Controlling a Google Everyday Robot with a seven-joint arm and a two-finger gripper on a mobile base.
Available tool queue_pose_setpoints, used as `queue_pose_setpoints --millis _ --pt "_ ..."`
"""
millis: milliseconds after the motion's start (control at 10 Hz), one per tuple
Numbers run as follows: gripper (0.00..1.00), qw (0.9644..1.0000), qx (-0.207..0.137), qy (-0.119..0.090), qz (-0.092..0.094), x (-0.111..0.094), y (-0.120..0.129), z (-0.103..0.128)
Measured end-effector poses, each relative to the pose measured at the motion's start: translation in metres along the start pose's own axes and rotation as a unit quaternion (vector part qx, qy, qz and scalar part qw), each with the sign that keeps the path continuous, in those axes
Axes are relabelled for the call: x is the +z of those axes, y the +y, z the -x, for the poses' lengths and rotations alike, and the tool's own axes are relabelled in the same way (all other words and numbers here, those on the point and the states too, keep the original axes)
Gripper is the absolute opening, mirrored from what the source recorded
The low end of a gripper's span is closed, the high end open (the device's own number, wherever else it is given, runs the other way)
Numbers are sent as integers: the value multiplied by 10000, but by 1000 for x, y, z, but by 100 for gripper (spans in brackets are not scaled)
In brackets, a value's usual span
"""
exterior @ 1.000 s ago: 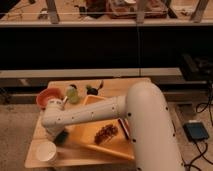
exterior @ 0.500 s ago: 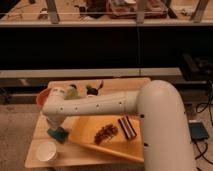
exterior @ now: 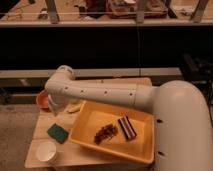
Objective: Wipe red bowl with sponge
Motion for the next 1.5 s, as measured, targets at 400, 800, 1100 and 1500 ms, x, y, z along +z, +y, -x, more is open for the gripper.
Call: queue_pose_setpoints --millis 400,800,1100,1500 --pt "75 9996 -152 -257 8 4 5 -16" --pt "80 9961 -621 -630 -80 57 -18 32" --pt "80 9910 -1002 -861 -204 99 -48 55" --pt "80 9898 -1090 -883 -243 129 -57 62"
